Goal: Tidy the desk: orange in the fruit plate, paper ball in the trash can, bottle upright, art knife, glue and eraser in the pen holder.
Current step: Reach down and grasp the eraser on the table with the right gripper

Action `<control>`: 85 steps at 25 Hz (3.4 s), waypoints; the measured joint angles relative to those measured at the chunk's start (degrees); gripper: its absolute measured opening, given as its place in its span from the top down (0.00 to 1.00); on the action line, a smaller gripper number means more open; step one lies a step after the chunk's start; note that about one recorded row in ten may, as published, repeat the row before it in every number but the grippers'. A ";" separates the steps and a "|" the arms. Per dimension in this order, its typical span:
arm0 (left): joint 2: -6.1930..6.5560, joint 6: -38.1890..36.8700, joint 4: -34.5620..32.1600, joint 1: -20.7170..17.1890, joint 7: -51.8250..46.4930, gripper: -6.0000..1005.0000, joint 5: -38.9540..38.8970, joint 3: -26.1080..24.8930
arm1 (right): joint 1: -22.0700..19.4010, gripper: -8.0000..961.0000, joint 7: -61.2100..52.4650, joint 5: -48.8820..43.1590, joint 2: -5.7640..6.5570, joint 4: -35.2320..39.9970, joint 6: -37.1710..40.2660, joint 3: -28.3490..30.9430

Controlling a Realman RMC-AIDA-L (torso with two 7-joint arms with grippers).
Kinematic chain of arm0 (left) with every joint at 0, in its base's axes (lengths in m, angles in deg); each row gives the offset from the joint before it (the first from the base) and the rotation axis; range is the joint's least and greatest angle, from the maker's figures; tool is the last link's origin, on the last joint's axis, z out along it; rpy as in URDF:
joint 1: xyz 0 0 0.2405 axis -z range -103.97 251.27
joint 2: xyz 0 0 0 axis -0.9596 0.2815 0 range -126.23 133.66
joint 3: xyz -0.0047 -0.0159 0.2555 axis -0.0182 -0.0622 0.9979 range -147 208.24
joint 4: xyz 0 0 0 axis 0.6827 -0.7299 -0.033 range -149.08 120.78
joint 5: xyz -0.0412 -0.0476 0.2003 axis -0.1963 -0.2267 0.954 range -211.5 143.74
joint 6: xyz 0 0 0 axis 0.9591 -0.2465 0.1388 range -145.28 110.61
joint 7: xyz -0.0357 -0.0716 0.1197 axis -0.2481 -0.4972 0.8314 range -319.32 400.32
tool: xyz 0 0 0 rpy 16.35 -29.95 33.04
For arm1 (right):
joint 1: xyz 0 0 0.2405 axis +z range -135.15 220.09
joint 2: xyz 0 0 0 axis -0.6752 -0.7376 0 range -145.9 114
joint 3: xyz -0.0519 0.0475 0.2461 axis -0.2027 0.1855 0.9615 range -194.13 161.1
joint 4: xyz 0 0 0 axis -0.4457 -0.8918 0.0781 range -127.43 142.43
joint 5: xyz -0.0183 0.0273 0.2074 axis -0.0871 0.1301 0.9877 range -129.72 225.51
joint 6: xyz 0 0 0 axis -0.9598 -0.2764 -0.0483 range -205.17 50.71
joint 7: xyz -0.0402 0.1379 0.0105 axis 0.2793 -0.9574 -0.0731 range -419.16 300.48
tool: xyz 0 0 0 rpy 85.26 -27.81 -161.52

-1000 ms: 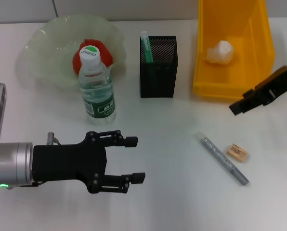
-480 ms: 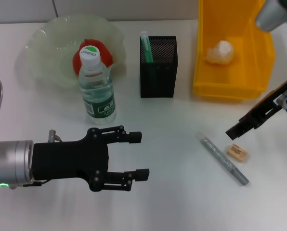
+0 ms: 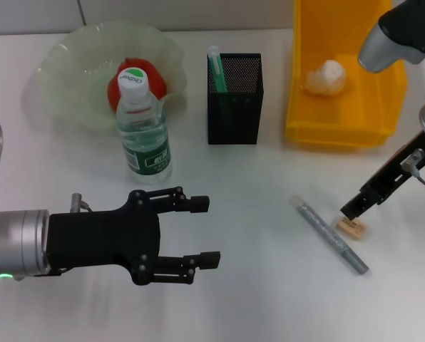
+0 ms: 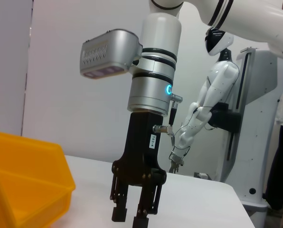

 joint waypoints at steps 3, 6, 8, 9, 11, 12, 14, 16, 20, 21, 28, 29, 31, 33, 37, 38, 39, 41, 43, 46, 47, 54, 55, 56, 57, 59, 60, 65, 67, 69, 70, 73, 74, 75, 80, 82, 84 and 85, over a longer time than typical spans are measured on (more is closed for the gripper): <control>0.00 0.12 0.03 0.15 0.02 0.20 0.08 0.00 | 0.41 0.42 -1.25 -2.72 0.01 -0.37 0.02 -0.55; 0.00 0.18 0.05 0.31 0.02 0.20 0.12 0.00 | 0.53 0.42 -1.34 -3.05 0.03 -0.56 0.03 -0.95; 0.00 0.27 0.05 0.31 0.02 0.20 0.03 0.00 | 0.52 0.42 -1.84 -3.01 0.03 -0.57 0.01 -1.84; 0.00 0.31 0.05 0.32 0.02 0.20 0.00 0.00 | 0.51 0.42 -2.36 -3.01 0.01 -0.73 -0.09 -2.41; 0.00 0.38 0.05 0.32 0.02 0.20 -0.03 0.00 | 0.57 0.42 -3.12 -2.97 -0.04 -1.42 -0.37 -3.28; 0.00 0.50 0.07 0.32 0.05 0.20 -0.03 0.00 | 0.79 0.42 -3.20 -2.94 -0.07 -2.02 -0.48 -3.41; 0.00 0.57 0.10 0.32 0.28 0.20 -0.03 0.00 | 1.21 0.42 -3.23 -2.92 -0.15 -3.09 -0.62 -3.63; 0.00 0.57 0.11 0.31 0.45 0.20 -0.03 0.00 | 1.43 0.42 -3.24 -2.88 -0.20 -4.00 -1.11 -4.17; 0.00 0.73 0.11 0.25 0.67 0.20 -0.02 0.00 | 1.48 0.42 -3.26 -2.85 -0.21 -5.45 -2.75 -4.88; 0.00 0.73 0.11 0.25 0.67 0.20 -0.02 0.00 | 1.50 0.42 -3.26 -2.85 -0.21 -5.70 -3.03 -4.93; 0.00 0.98 0.11 0.19 0.81 0.20 0.11 0.00 | 2.00 0.42 -3.30 -2.65 -0.21 -7.66 -4.77 -5.71; 0.00 1.07 0.11 0.14 0.81 0.20 0.10 0.00 | 2.08 0.42 -3.31 -2.59 -0.21 -7.90 -5.08 -5.99; 0.00 1.27 0.11 0.06 0.81 0.20 0.18 0.00 | 2.31 0.42 -3.55 -2.51 -0.21 -8.41 -5.68 -6.68; 0.00 1.30 0.11 0.06 0.81 0.20 0.20 0.00 | 2.63 0.42 -3.85 -2.49 -0.21 -8.99 -6.20 -7.38; 0.00 1.39 0.11 -0.04 0.80 0.20 0.14 0.00 | 2.90 0.42 -3.95 -2.48 -0.21 -9.43 -6.65 -7.98; 0.00 1.39 0.11 -0.08 0.80 0.20 0.11 0.00 | 2.90 0.43 -3.94 -2.48 -0.20 -9.45 -6.78 -7.98; 0.00 1.39 0.11 -0.08 0.80 0.20 0.10 0.00 | 2.90 0.44 -3.95 -2.48 -0.20 -9.47 -6.88 -7.99; 0.00 1.39 0.11 -0.11 0.80 0.20 0.06 0.00 | 2.91 0.46 -3.95 -2.49 -0.21 -9.53 -7.07 -8.00; 0.00 1.39 0.12 -0.09 0.80 0.20 0.04 0.00 | 2.91 0.47 -3.95 -2.49 -0.21 -9.66 -7.11 -8.00; 0.00 1.40 0.11 0.05 0.80 0.20 0.02 0.00 | 2.98 0.50 -3.94 -2.48 -0.21 -10.21 -7.13 -8.00; 0.00 1.40 0.11 0.05 0.80 0.20 0.02 0.00 | 3.02 0.51 -3.88 -2.48 -0.21 -10.44 -7.13 -8.00; 0.00 1.47 0.11 0.23 1.37 0.20 0.03 0.00 | 3.41 0.57 -3.59 -1.15 -0.28 -10.72 -7.05 -8.00; 0.00 1.47 0.11 0.23 1.37 0.20 0.03 0.00 | 3.50 0.57 -3.59 -1.11 -0.28 -10.77 -7.02 -8.00; 0.00 1.47 0.11 0.23 1.37 0.20 0.04 0.00 | 3.57 0.57 -3.59 -1.10 -0.28 -10.84 -7.00 -8.00; 0.00 1.47 0.11 0.22 1.38 0.20 0.06 0.00 | 3.63 0.57 -3.58 -1.11 -0.28 -10.93 -6.99 -8.02; 0.00 1.47 0.11 0.21 1.39 0.20 0.05 0.00 | 3.70 0.57 -3.58 -1.10 -0.27 -11.06 -6.99 -8.31; 0.00 1.47 0.11 0.21 1.39 0.20 0.05 0.00 | 3.71 0.57 -3.58 -1.11 -0.26 -11.09 -7.01 -8.55; 0.00 1.47 0.11 0.07 1.42 0.20 -0.03 0.00 | 3.70 0.58 -3.70 -1.18 -0.24 -11.12 -7.11 -9.52; 0.00 1.47 0.11 0.12 1.42 0.20 -0.05 0.00 | 3.70 0.58 -3.81 -1.29 -0.23 -11.12 -7.14 -9.67; 0.00 1.47 0.11 0.22 1.42 0.20 -0.06 0.00 | 3.69 0.58 -3.84 -1.29 -0.21 -11.12 -7.17 -9.67; 0.00 1.47 0.11 0.22 1.42 0.20 -0.07 0.00 | 3.68 0.58 -3.84 -1.29 -0.21 -11.12 -7.21 -9.67; 0.00 1.47 0.11 0.22 1.42 0.20 -0.07 0.00 | 3.56 0.58 -3.86 -1.39 -0.20 -11.12 -7.67 -9.67; 0.00 1.47 0.11 0.22 1.42 0.20 -0.07 0.00 | 3.51 0.58 -3.86 -1.43 -0.20 -11.12 -7.80 -9.67; 0.00 1.47 0.11 0.23 1.42 0.20 -0.07 0.00 | 3.46 0.58 -3.87 -1.46 -0.20 -11.12 -7.86 -9.67; 0.00 1.47 0.11 0.23 1.42 0.20 -0.07 0.00 | 3.43 0.59 -3.89 -1.48 -0.20 -11.12 -8.06 -9.67; 0.00 1.47 0.11 0.23 1.42 0.20 -0.07 0.00 | 3.43 0.59 -3.89 -1.40 -0.20 -11.12 -8.06 -9.67; 0.00 1.47 0.11 0.24 1.42 0.20 -0.07 0.00 | 3.43 0.59 -3.90 -1.38 -0.20 -11.12 -8.07 -9.68; 0.00 1.47 0.11 0.24 1.42 0.20 -0.07 0.00 | 3.43 0.59 -3.91 -1.38 -0.20 -11.12 -8.08 -9.72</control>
